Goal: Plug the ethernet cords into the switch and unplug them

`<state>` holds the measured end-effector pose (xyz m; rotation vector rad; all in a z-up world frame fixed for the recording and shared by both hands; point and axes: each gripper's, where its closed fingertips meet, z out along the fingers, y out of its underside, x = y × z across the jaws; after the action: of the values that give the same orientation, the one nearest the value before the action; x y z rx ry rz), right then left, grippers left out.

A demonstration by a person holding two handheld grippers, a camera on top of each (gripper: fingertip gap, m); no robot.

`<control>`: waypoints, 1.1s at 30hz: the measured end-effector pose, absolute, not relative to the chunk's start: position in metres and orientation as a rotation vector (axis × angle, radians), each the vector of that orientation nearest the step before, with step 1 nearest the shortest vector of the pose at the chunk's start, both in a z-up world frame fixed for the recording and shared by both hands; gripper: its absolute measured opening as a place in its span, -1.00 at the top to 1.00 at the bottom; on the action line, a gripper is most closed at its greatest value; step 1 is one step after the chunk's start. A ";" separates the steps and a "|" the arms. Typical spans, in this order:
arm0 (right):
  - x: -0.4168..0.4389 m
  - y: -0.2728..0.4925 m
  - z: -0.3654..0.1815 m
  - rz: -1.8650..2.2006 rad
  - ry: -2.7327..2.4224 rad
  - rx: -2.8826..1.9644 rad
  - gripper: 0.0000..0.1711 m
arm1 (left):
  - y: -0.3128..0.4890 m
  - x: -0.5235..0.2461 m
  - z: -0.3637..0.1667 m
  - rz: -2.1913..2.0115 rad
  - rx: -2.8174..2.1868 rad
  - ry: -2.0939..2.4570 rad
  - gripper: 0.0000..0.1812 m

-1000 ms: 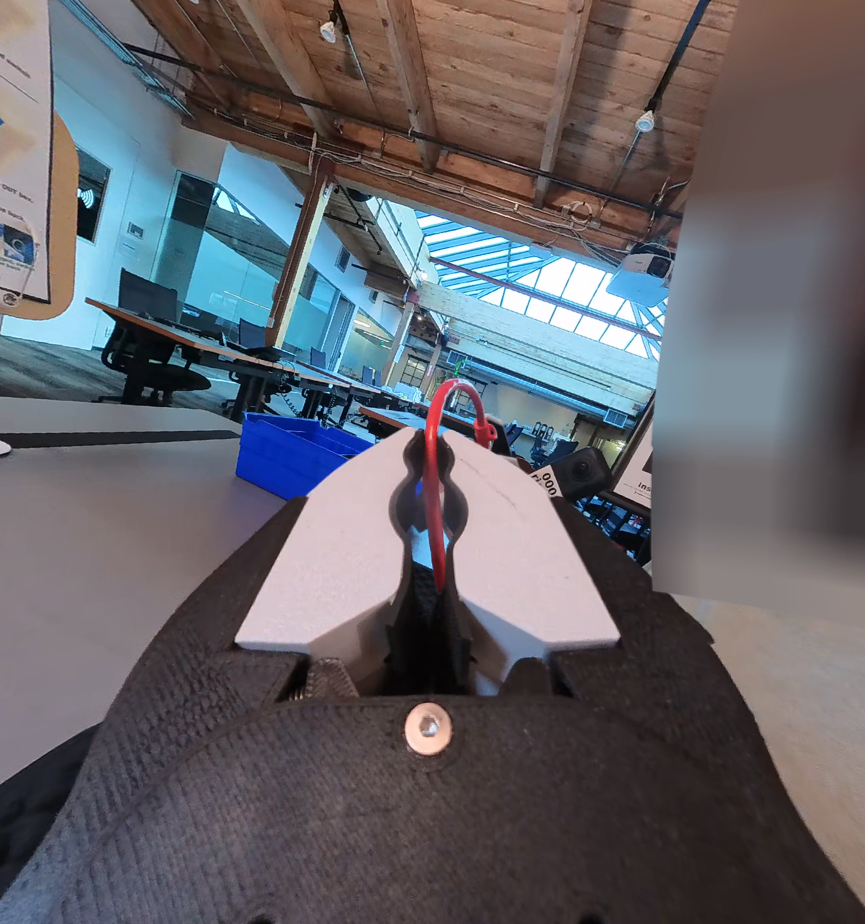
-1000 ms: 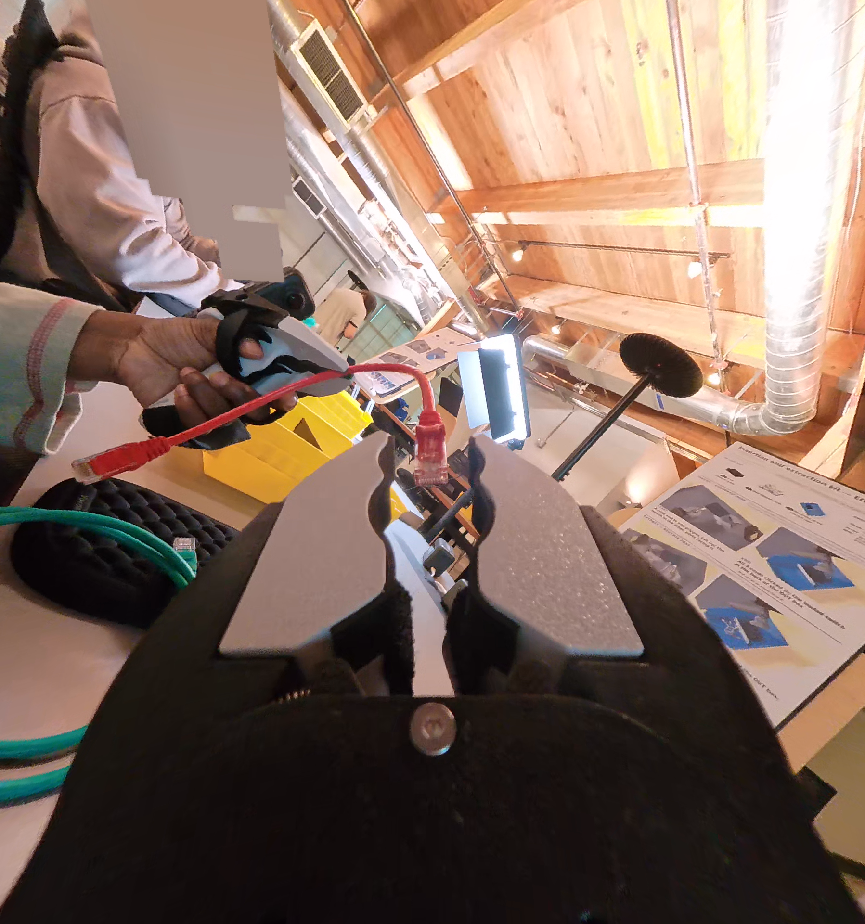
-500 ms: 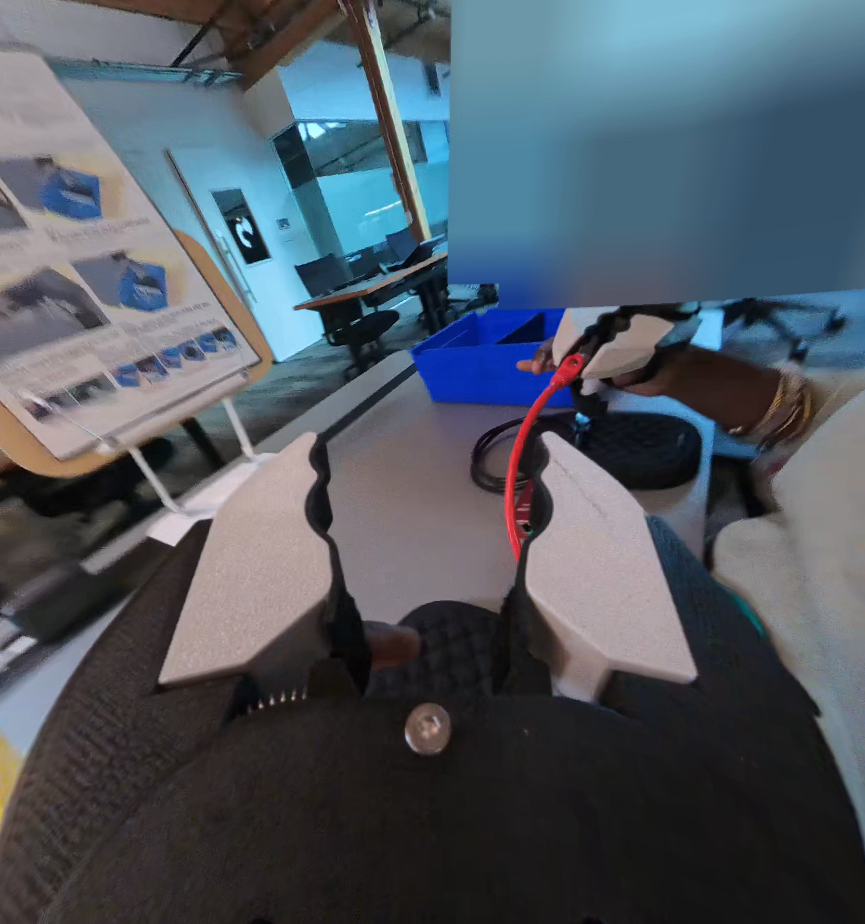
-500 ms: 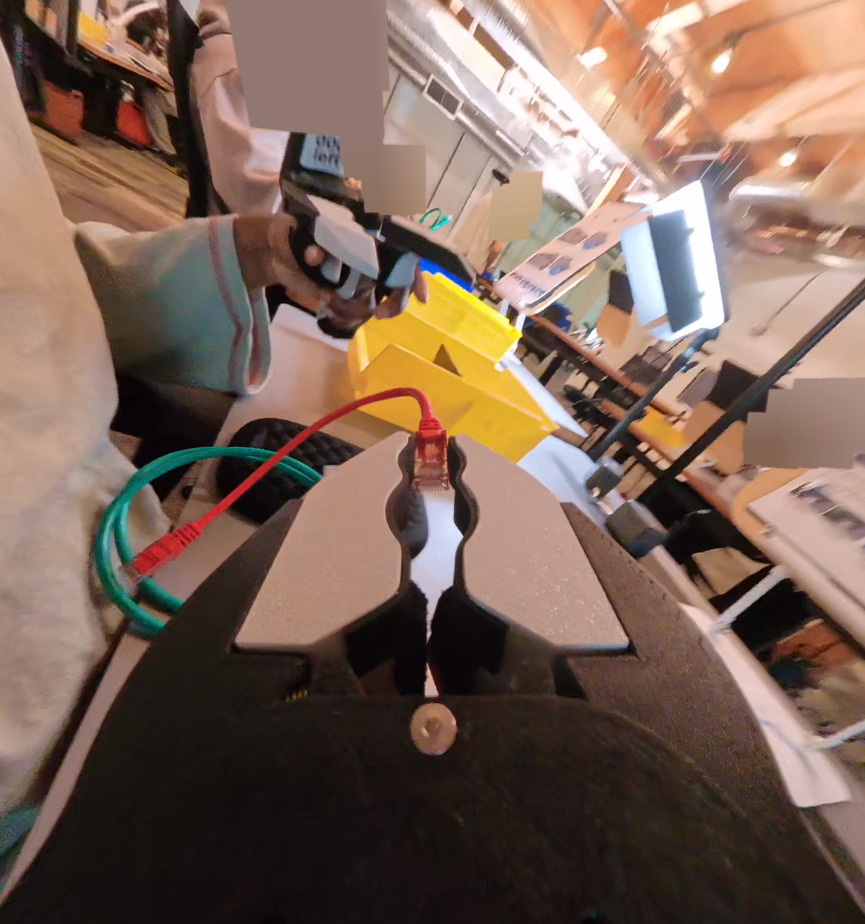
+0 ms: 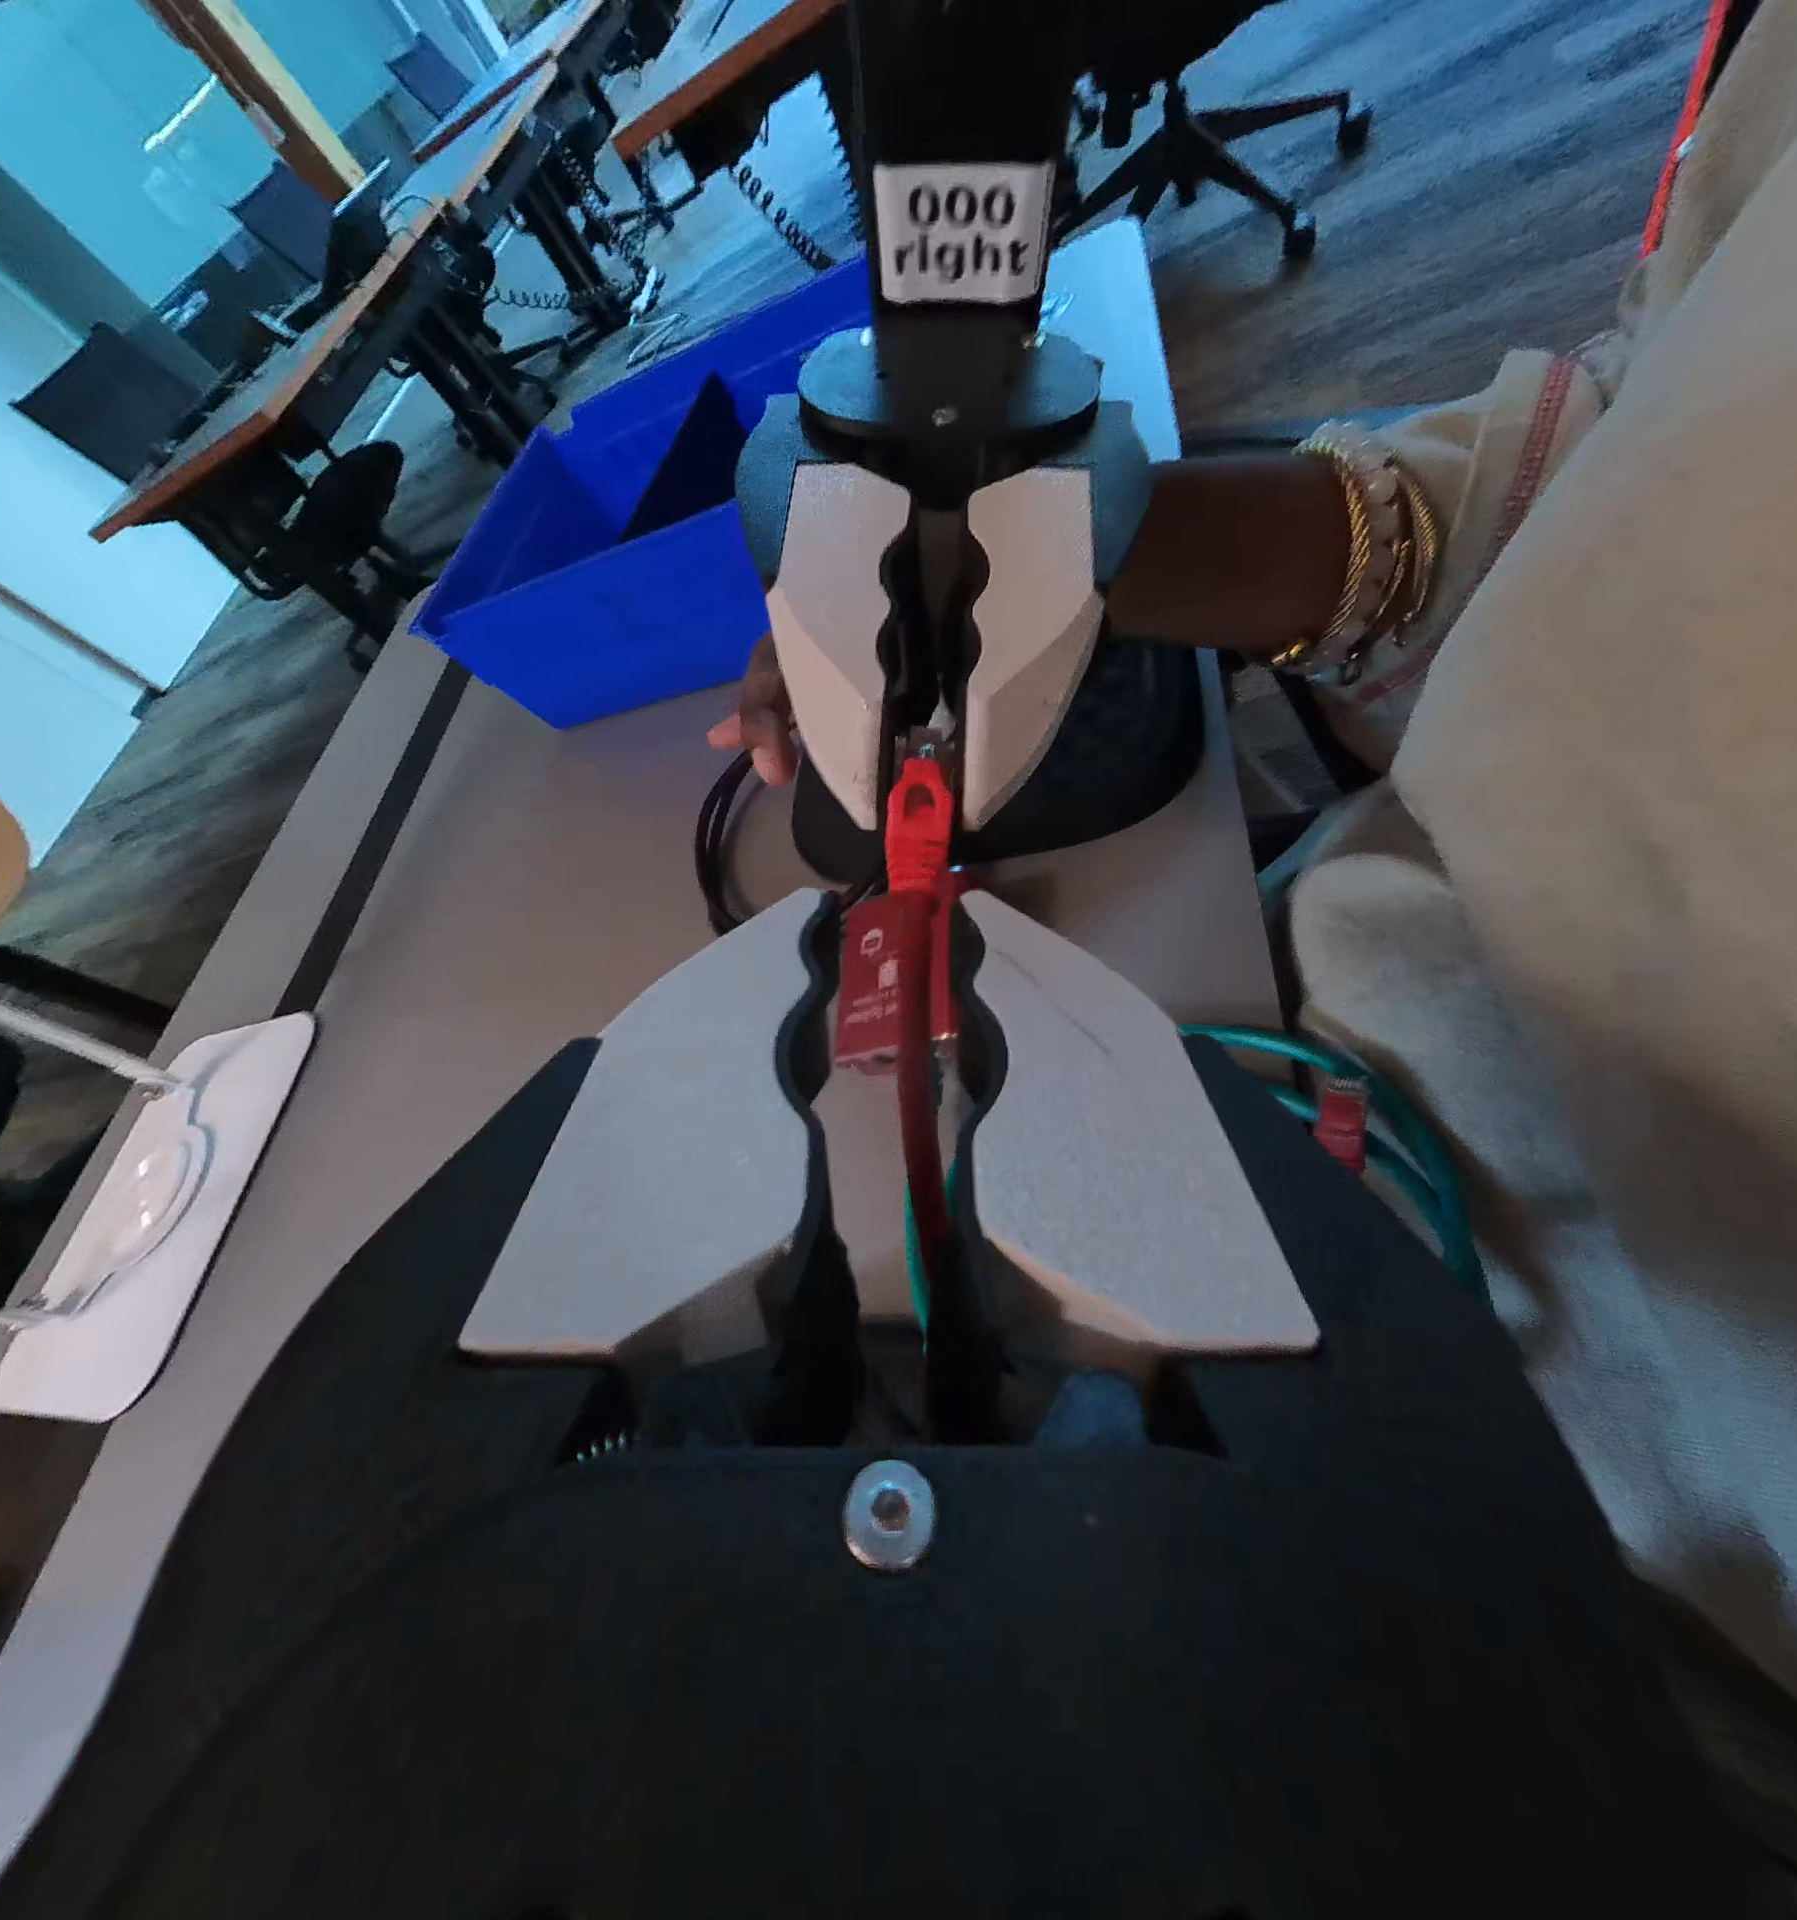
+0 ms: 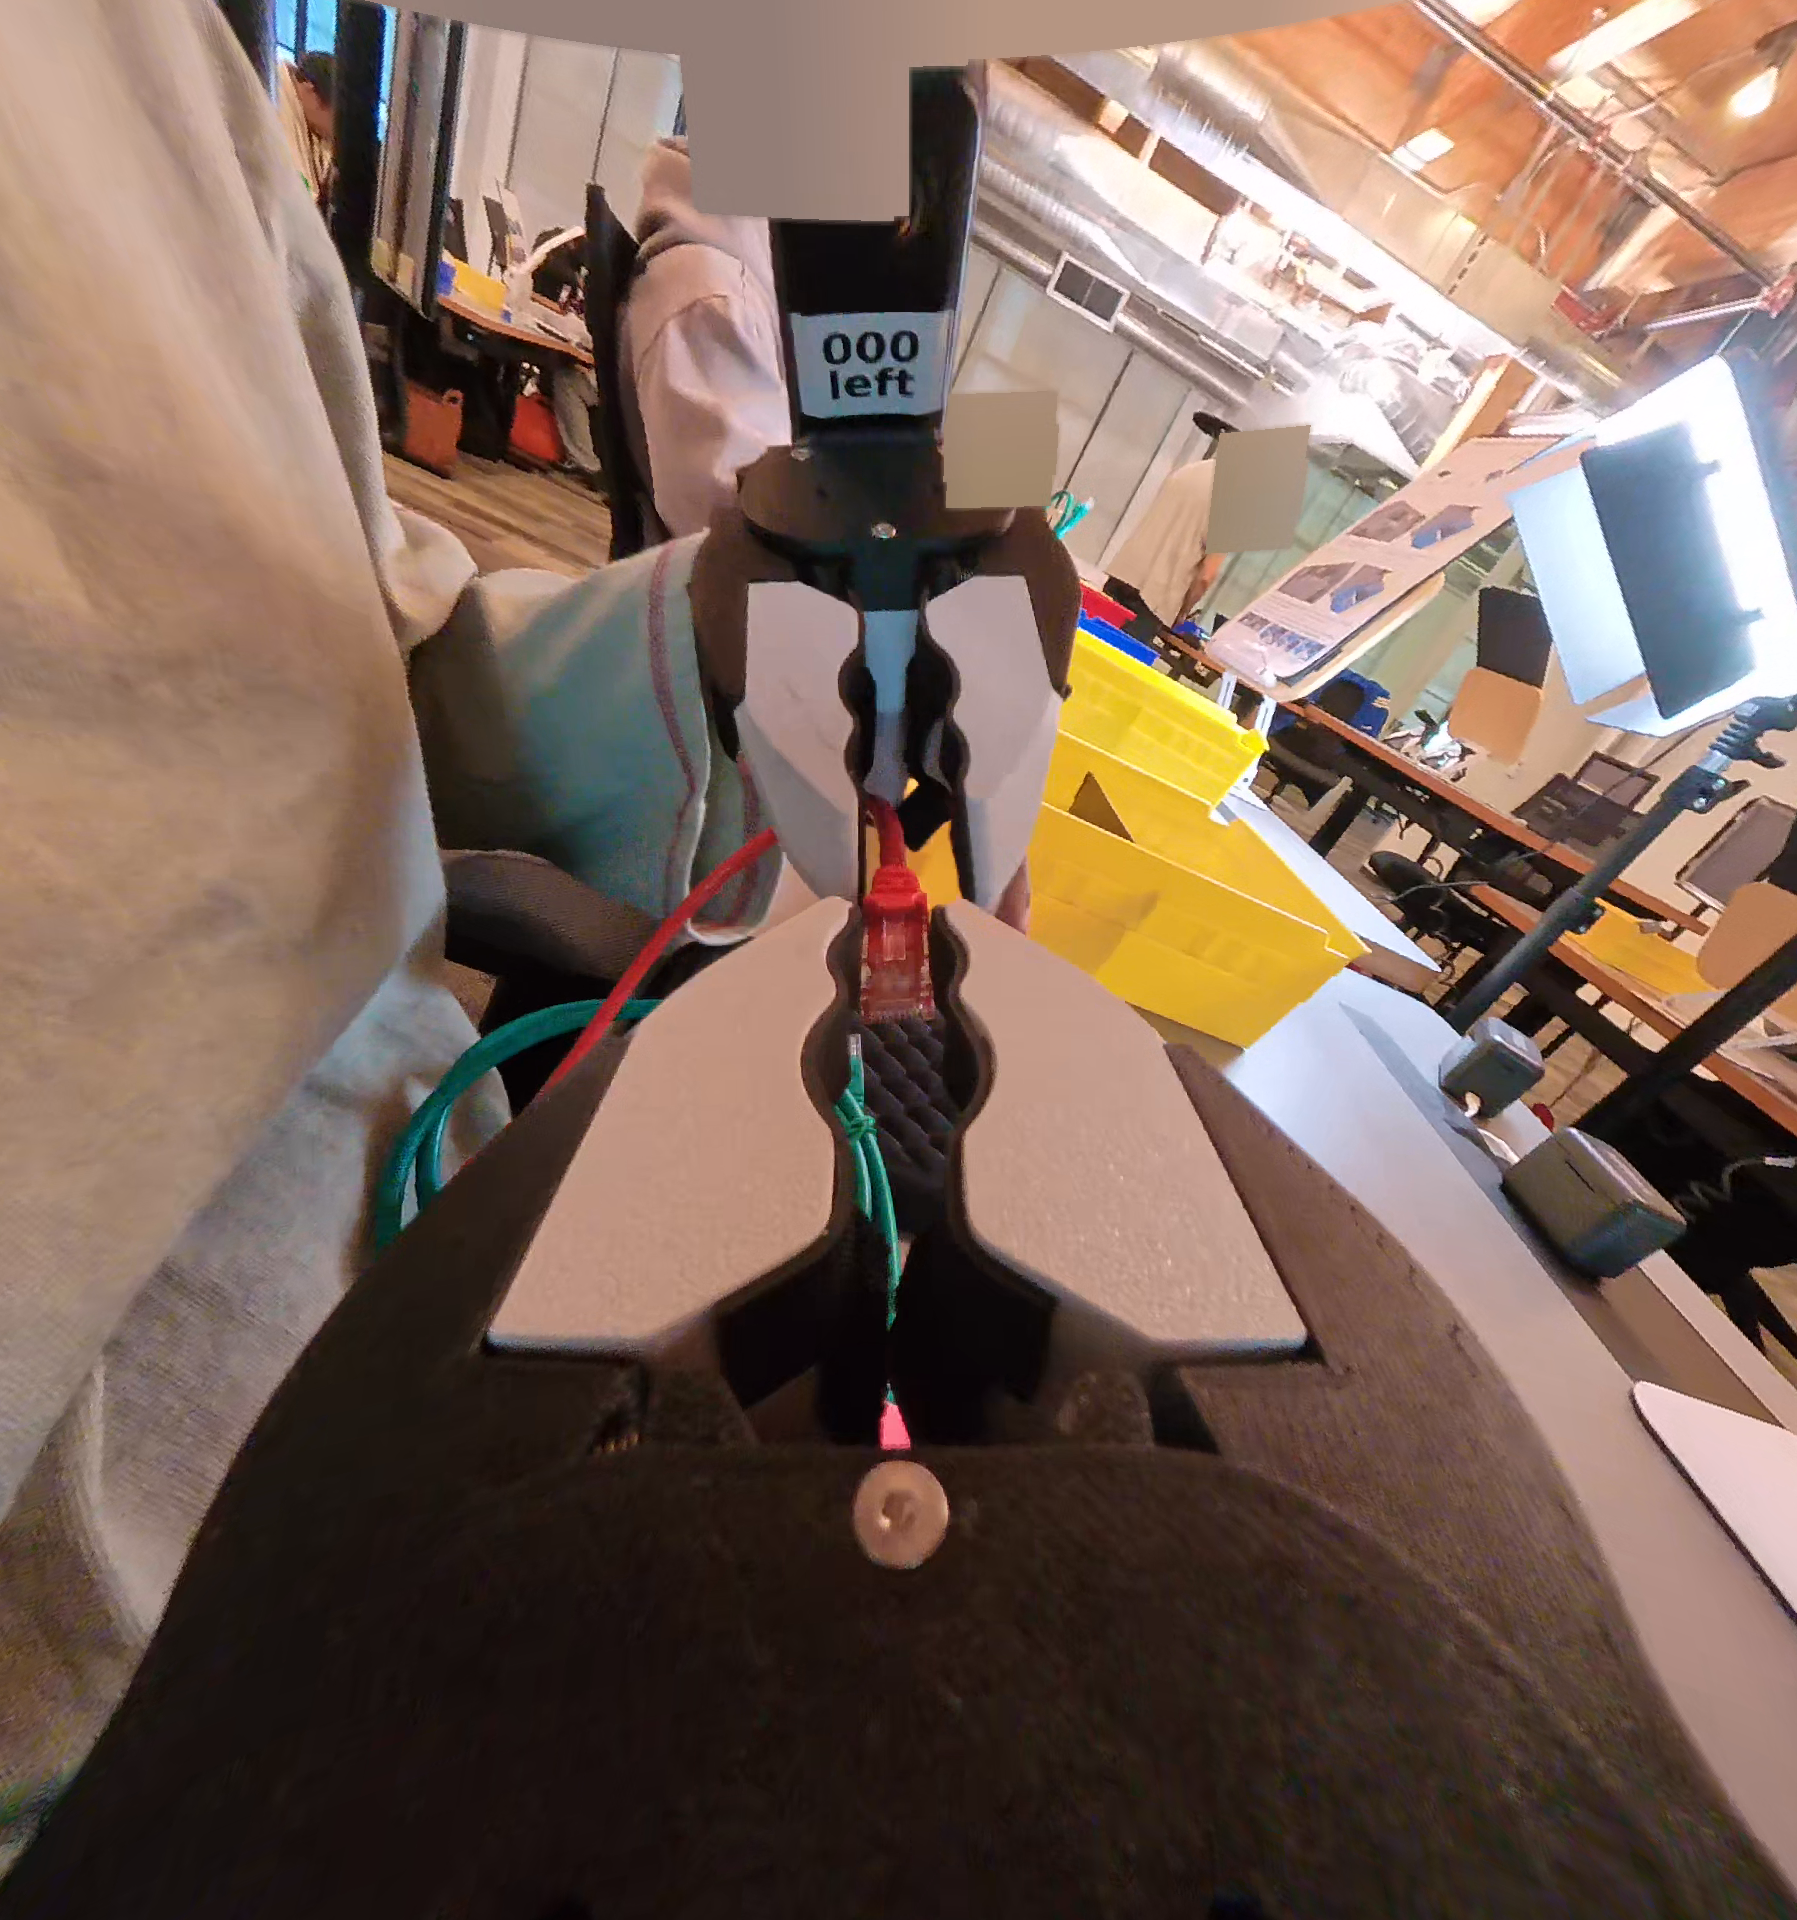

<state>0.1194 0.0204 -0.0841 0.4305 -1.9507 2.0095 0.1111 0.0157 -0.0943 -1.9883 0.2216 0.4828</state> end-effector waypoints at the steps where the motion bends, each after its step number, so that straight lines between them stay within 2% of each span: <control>1: 0.119 0.020 -0.085 2.013 -1.951 0.429 0.85 | 0.017 0.113 -0.093 0.459 -1.964 0.223 0.80; 16: 0.120 0.019 -0.088 2.034 -1.973 0.434 0.84 | 0.014 0.116 -0.096 0.368 -1.926 0.131 0.90; 18: 0.109 0.026 -0.095 1.960 -2.044 0.362 0.55 | 0.001 0.106 -0.099 0.443 -2.004 0.112 0.90; 20: 0.091 0.041 -0.118 1.745 -2.200 0.272 0.37 | -0.020 0.094 -0.092 0.543 -2.067 0.082 0.90; 24: 0.070 0.066 -0.171 1.340 -2.502 0.152 0.01 | -0.091 0.063 -0.039 0.875 -2.139 -0.003 0.89; 28: 0.061 0.068 -0.204 1.196 -2.627 0.101 -0.05 | -0.146 0.038 0.015 1.231 -2.168 -0.032 0.90; 30: 0.056 0.068 -0.217 1.113 -2.686 0.066 -0.03 | -0.141 0.035 0.005 1.206 -2.245 0.050 0.89; 33: 0.051 0.069 -0.227 0.997 -2.762 0.053 -0.02 | -0.119 0.029 -0.040 1.046 -2.376 0.135 0.89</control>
<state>0.0513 0.0690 -0.2272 0.0533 -2.7625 0.9966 0.0289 -0.1191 -0.0403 -2.3762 0.1353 1.0463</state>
